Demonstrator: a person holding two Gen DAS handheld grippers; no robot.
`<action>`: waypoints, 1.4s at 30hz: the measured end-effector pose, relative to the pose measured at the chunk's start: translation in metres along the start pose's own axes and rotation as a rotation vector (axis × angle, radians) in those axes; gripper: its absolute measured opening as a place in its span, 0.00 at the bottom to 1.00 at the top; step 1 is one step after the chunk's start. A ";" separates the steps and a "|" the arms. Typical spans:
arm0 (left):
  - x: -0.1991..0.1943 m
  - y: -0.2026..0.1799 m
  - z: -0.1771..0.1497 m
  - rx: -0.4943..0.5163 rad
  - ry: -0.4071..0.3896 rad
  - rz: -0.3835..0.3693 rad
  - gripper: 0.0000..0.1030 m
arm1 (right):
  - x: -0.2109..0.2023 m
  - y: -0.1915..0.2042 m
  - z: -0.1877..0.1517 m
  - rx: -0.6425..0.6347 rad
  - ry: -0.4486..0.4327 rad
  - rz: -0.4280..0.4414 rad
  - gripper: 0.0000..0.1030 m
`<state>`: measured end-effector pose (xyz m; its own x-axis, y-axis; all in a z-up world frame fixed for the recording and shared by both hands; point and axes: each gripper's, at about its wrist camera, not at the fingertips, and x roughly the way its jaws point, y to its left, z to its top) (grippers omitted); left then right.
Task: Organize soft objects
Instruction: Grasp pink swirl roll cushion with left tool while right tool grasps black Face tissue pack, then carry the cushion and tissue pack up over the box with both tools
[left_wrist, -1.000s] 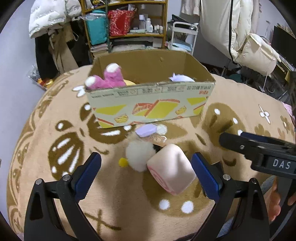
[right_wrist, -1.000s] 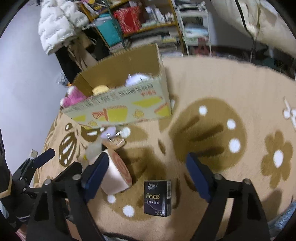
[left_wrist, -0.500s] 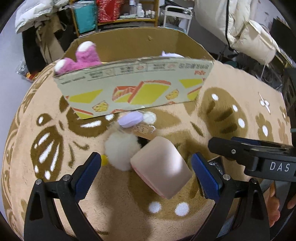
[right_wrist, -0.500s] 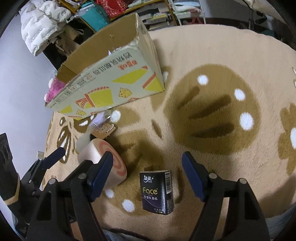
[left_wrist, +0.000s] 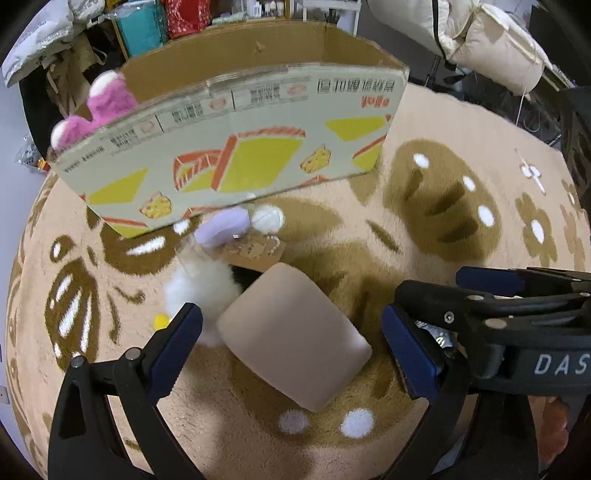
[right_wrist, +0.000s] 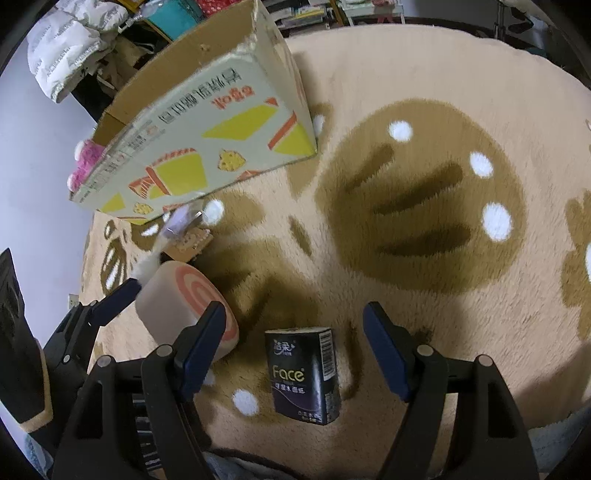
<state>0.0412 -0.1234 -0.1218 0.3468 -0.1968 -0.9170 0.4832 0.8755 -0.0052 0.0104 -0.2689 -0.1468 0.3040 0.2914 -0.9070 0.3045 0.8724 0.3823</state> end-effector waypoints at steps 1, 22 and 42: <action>0.003 0.000 0.000 -0.006 0.012 -0.004 0.93 | 0.002 0.000 0.000 0.002 0.008 0.000 0.78; 0.000 0.003 -0.032 -0.017 0.103 -0.042 0.45 | 0.017 0.005 -0.010 -0.036 0.083 -0.047 0.48; -0.039 0.045 -0.034 -0.126 0.027 -0.003 0.42 | 0.022 0.042 -0.015 -0.179 0.062 0.017 0.31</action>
<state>0.0219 -0.0612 -0.0998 0.3230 -0.1891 -0.9273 0.3792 0.9236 -0.0563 0.0161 -0.2202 -0.1536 0.2496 0.3253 -0.9121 0.1325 0.9215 0.3650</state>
